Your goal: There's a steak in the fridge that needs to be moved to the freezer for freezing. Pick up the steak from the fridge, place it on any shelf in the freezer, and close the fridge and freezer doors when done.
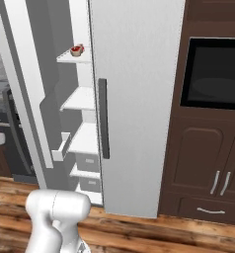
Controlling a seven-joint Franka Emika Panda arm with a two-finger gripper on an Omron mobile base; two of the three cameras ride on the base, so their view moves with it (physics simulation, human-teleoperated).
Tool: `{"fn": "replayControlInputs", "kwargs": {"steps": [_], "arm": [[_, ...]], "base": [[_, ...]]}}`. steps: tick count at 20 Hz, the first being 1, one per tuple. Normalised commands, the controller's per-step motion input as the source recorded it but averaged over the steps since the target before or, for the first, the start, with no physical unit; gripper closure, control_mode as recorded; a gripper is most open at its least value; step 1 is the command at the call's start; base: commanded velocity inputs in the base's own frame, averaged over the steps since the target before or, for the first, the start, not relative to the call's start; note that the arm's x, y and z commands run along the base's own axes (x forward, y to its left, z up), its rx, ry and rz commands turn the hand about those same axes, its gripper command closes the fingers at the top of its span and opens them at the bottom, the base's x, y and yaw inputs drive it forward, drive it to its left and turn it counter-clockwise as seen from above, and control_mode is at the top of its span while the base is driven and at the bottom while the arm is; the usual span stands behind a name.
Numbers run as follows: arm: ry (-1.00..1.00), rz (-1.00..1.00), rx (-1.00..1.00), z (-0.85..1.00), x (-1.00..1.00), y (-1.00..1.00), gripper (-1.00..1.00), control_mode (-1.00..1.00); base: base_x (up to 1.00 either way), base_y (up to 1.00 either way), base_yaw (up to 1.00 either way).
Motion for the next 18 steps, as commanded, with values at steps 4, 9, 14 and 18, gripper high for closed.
{"fn": "replayControlInputs", "kwargs": {"steps": [4, 9, 14, 18], "arm": [[-0.20, 0.00, 0.01, -0.59, 0.24, 0.89, -1.00, -1.00], [-0.12, -0.05, 0.00, -0.34, 0.25, 0.62, -1.00, -1.00], [0.00, -0.08, 0.00, -0.31, 0.35, 0.64, -1.00, -1.00], [0.00, -0.07, 0.01, -0.39, 0.24, 0.54, -1.00, -1.00]], "base": [[0.00, 0.00, 0.00], [0.00, 0.00, 0.00], [0.00, 0.00, 0.00], [0.00, 0.00, 0.00]]}}
